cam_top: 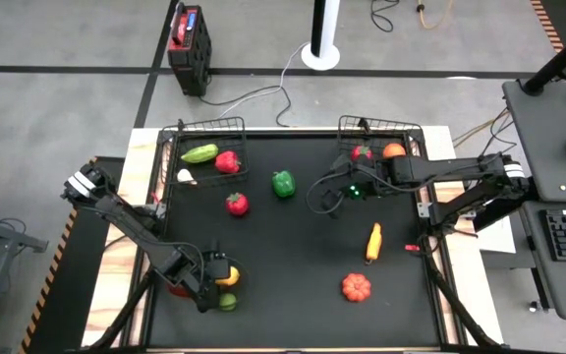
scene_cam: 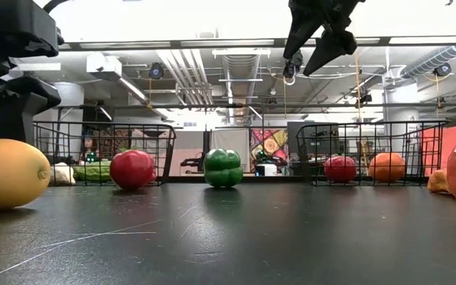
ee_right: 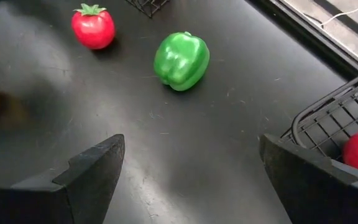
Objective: Sort produce into baskets
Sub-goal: Put the lemon into the right wire basket
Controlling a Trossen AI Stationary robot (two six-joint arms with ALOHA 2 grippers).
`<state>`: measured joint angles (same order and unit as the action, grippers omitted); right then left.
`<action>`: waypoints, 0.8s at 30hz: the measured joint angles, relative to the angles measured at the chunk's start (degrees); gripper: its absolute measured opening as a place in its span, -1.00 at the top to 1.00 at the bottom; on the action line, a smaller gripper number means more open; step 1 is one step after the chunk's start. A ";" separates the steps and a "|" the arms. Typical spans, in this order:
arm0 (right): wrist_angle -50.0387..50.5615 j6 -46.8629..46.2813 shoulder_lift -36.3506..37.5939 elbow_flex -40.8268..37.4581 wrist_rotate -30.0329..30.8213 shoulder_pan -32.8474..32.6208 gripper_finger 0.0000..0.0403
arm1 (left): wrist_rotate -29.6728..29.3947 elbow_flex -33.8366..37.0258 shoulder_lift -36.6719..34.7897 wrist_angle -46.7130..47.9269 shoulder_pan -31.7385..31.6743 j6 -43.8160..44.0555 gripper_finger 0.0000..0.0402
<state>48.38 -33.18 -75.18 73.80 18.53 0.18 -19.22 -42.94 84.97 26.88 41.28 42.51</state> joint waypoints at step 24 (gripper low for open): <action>-62.00 29.83 -1.97 -18.02 3.57 -11.24 -0.81 | -28.79 -1.13 -22.65 -25.15 -0.13 -43.45 0.00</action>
<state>-13.62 -3.35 -77.15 55.78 22.10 -11.06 -48.02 -44.07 62.32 1.72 41.15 -0.94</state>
